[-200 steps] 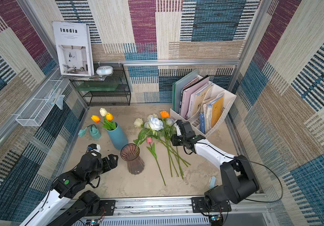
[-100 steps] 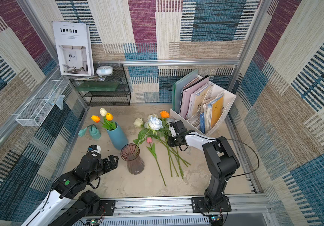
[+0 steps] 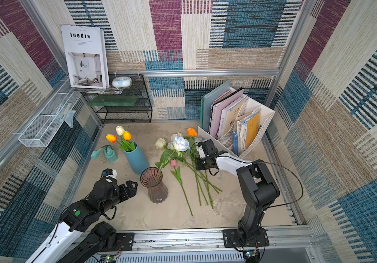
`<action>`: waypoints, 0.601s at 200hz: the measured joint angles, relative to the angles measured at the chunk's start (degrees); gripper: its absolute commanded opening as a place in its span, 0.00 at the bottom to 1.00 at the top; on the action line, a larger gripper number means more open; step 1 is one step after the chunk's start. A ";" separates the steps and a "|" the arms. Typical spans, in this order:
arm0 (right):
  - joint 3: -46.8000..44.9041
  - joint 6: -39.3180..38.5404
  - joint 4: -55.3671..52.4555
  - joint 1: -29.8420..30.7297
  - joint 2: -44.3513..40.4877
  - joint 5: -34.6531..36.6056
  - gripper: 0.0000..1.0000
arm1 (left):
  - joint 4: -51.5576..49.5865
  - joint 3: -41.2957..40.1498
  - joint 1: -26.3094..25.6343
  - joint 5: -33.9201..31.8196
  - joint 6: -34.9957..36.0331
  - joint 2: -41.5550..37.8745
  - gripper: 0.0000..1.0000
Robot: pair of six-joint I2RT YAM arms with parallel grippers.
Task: Arrange the flowers in different vases according to their variety
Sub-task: Pick up the flower at the center of the board.
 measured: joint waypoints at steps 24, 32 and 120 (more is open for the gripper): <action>-1.40 0.22 0.13 0.04 -4.83 0.52 0.00 | 0.00 0.22 0.07 0.00 -0.02 -0.74 0.93; -2.05 0.42 0.11 0.04 -6.93 0.81 0.00 | -0.02 0.28 0.07 0.02 -0.02 -0.81 0.93; 2.84 2.29 1.27 0.15 -32.48 3.13 0.00 | -0.48 1.05 0.09 0.00 -0.02 -2.49 0.93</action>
